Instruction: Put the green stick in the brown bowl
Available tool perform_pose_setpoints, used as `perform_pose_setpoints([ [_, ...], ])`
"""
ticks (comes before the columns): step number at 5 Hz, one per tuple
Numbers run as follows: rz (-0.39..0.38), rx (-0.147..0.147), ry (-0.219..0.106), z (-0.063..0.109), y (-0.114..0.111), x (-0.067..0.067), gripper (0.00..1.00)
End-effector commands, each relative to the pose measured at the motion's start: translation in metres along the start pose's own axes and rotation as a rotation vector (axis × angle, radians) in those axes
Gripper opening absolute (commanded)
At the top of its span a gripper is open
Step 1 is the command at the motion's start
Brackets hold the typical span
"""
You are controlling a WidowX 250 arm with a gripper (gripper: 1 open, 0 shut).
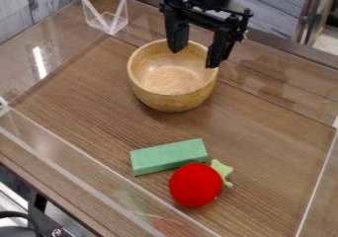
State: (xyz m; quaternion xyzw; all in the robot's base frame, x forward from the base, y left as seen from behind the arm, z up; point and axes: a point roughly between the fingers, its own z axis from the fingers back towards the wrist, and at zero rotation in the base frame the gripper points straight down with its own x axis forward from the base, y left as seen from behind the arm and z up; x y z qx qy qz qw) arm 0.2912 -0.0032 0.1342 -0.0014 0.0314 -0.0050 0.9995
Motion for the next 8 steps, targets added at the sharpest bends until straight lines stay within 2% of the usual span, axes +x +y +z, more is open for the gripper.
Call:
perform_pose_setpoints([
  [1, -0.154, -0.002, 0.034, -0.013, -0.003, -0.011, 1.0],
  [2, -0.385, 0.007, 0.066, -0.031, -0.01, -0.033, 1.0],
  [3, -0.569, 0.021, 0.079, -0.053, -0.022, -0.05, 1.0],
  [4, -0.663, 0.03, 0.081, -0.075, -0.032, -0.057, 1.0],
  [6, -0.735, 0.031, 0.074, -0.099, -0.038, -0.058, 1.0],
  [7, -0.752, 0.036, 0.07, -0.103, -0.04, -0.059, 0.0],
  [8, -0.775, 0.05, 0.054, -0.101, -0.046, -0.061, 0.0],
])
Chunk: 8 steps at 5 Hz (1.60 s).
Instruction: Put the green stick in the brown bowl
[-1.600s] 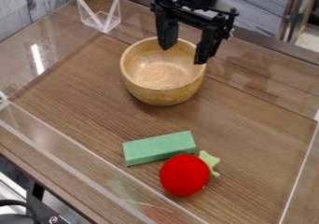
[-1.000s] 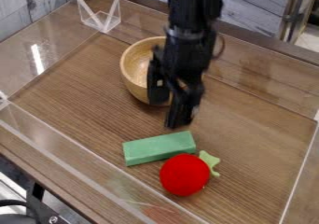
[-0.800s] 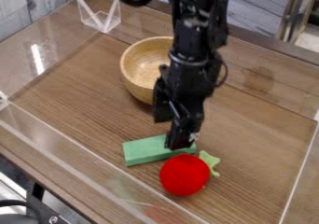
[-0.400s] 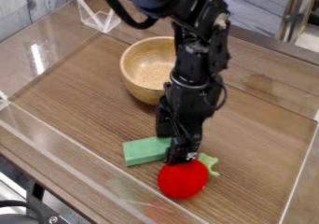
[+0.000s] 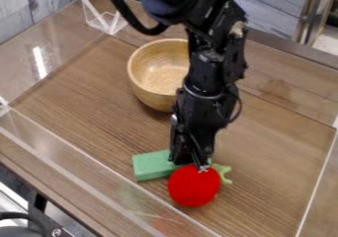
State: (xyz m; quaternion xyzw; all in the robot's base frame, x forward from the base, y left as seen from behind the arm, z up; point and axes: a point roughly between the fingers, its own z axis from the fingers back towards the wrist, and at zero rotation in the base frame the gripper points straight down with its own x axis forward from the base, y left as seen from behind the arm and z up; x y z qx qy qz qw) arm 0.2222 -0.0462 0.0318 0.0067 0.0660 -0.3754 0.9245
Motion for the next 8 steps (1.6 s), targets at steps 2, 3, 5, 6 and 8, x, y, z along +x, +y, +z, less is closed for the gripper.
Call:
perform_pose_setpoints([
  [2, -0.046, 0.044, -0.034, 0.0, -0.012, 0.009, 0.0],
  [3, -0.055, 0.045, -0.05, -0.003, -0.015, 0.01, 0.0],
  [5, -0.075, 0.048, -0.079, -0.006, -0.021, 0.012, 0.0],
  [6, -0.085, 0.05, -0.09, -0.007, -0.023, 0.014, 0.0],
  [8, -0.09, 0.032, -0.11, -0.013, -0.026, 0.013, 0.0],
])
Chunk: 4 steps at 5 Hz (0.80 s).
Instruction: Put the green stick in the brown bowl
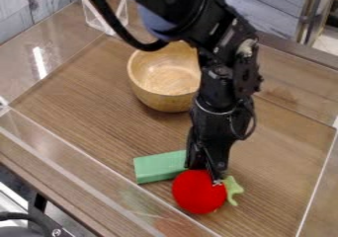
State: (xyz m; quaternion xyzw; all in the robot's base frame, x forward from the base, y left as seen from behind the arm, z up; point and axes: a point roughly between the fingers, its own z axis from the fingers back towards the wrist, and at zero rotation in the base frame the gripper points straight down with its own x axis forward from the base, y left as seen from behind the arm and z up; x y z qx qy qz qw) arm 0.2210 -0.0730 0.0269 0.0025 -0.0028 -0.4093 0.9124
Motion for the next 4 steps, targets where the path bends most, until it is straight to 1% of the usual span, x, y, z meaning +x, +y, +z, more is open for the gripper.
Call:
perform_pose_setpoints([
  [1, -0.014, -0.03, 0.013, -0.0109, -0.0071, -0.0067, 0.0],
  [2, -0.009, -0.04, 0.008, -0.0128, -0.0075, -0.0077, 0.0],
  [4, 0.001, -0.059, 0.009, -0.0157, -0.008, -0.0098, 0.0],
])
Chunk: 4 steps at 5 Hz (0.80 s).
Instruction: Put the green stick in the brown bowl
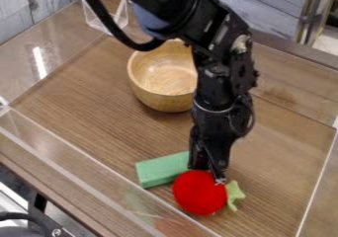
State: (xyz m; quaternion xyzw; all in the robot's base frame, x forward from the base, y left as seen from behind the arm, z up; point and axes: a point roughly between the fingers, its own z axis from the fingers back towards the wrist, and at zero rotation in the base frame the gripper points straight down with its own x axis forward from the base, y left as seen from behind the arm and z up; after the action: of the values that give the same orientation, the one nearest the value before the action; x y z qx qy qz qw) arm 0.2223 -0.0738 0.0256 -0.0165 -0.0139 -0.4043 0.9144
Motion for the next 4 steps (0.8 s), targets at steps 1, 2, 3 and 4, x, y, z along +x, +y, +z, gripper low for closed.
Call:
perform_pose_setpoints([
  [1, 0.014, -0.015, 0.022, -0.006, -0.007, -0.015, 0.0],
  [2, 0.042, 0.002, -0.005, 0.003, -0.005, -0.018, 0.0],
  [3, 0.072, 0.015, -0.03, 0.013, -0.002, -0.023, 0.0],
  [4, 0.12, 0.031, -0.055, 0.022, 0.008, -0.026, 0.0],
])
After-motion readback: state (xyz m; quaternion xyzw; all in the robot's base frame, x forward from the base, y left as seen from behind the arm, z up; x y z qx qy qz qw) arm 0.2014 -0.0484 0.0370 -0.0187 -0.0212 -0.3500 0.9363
